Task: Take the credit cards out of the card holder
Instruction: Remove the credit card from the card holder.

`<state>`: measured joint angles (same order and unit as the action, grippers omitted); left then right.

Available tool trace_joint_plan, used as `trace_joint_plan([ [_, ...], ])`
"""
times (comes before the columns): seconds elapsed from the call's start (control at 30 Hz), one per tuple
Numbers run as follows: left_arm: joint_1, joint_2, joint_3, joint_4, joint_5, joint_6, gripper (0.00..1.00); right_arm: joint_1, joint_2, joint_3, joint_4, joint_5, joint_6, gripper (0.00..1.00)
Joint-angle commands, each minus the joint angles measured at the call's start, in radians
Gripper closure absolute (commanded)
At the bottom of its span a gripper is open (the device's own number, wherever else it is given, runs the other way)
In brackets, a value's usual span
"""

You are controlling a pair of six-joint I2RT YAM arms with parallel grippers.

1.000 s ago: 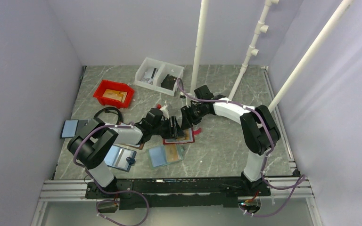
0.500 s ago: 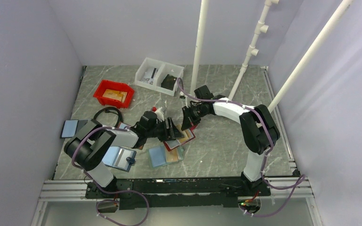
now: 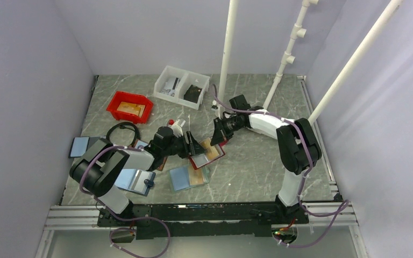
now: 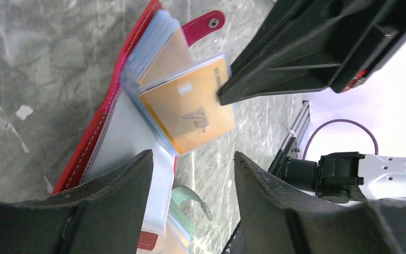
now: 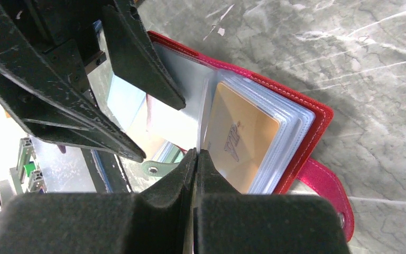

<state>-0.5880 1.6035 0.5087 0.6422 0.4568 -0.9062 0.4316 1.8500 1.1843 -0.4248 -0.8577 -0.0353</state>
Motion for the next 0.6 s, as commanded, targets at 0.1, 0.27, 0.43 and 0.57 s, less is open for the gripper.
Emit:
trace_joint_plan([
  [0.1, 0.005, 0.059, 0.047, 0.156, 0.040, -0.022, 0.42, -0.007, 0.001, 0.015, 0.002, 0.027, -0.016, 1.00],
  [0.27, 0.006, 0.102, 0.059, 0.147, 0.015, -0.054, 0.45, -0.007, 0.026, 0.018, -0.001, 0.050, -0.013, 0.94],
  [0.43, 0.005, 0.117, 0.069, 0.080, -0.034, -0.062, 0.44, -0.005, 0.049, 0.030, -0.021, 0.063, -0.018, 0.85],
  [0.57, 0.005, 0.137, 0.095, 0.027, -0.041, -0.060, 0.44, -0.004, 0.062, 0.036, -0.031, 0.079, -0.023, 0.79],
])
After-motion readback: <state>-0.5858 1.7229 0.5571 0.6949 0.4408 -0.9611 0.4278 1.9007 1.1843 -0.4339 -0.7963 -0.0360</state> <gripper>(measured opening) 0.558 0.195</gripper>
